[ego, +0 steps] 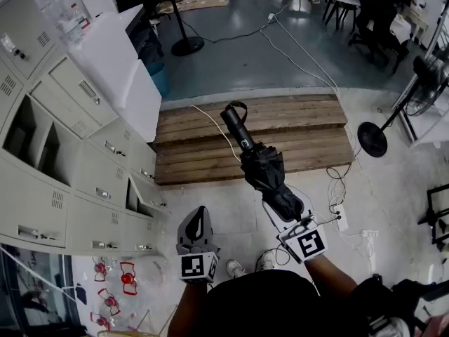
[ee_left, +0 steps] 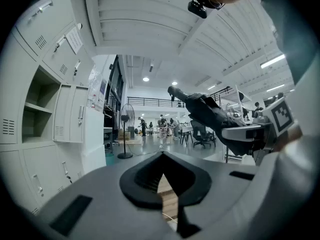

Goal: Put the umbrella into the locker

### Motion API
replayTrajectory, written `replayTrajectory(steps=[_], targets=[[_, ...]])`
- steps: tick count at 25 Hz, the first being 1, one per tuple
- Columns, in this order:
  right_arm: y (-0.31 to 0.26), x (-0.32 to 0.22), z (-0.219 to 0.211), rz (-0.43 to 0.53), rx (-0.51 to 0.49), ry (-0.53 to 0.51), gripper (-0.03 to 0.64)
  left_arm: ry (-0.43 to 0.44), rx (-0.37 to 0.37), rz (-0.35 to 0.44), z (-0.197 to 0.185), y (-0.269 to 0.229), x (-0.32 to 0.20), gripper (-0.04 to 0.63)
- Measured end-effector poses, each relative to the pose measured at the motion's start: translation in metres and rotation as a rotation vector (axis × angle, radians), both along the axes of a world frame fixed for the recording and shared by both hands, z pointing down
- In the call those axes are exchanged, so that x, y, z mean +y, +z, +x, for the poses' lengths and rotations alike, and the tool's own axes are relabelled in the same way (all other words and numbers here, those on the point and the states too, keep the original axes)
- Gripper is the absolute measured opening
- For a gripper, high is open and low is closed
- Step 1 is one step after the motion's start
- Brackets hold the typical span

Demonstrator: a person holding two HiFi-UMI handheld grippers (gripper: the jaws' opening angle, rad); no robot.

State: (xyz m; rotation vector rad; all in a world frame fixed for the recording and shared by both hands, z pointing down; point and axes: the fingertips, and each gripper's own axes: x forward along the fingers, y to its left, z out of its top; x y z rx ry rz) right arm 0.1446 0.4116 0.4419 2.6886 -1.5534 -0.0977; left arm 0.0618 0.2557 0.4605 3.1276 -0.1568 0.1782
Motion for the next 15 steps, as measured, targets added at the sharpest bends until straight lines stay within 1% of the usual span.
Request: replayTrajectory(steps=[4,8,12,15], targets=[[-0.003,-0.001,-0.008,0.006,-0.002,-0.009,0.225,-0.001,0.000,-0.005,-0.009,0.003,-0.002,-0.005],[-0.005,0.000,-0.013,0.027,-0.039,-0.006,0.225,-0.019,0.010,-0.014,-0.020,0.006,-0.009,-0.005],[-0.010,-0.002,-0.018,0.041,-0.025,-0.010,0.225,-0.031,0.005,-0.010,-0.030,0.004,-0.014,-0.005],[-0.015,-0.007,-0.023,0.057,-0.023,-0.025,0.227,-0.034,0.025,-0.009,-0.036,-0.003,-0.018,-0.005]])
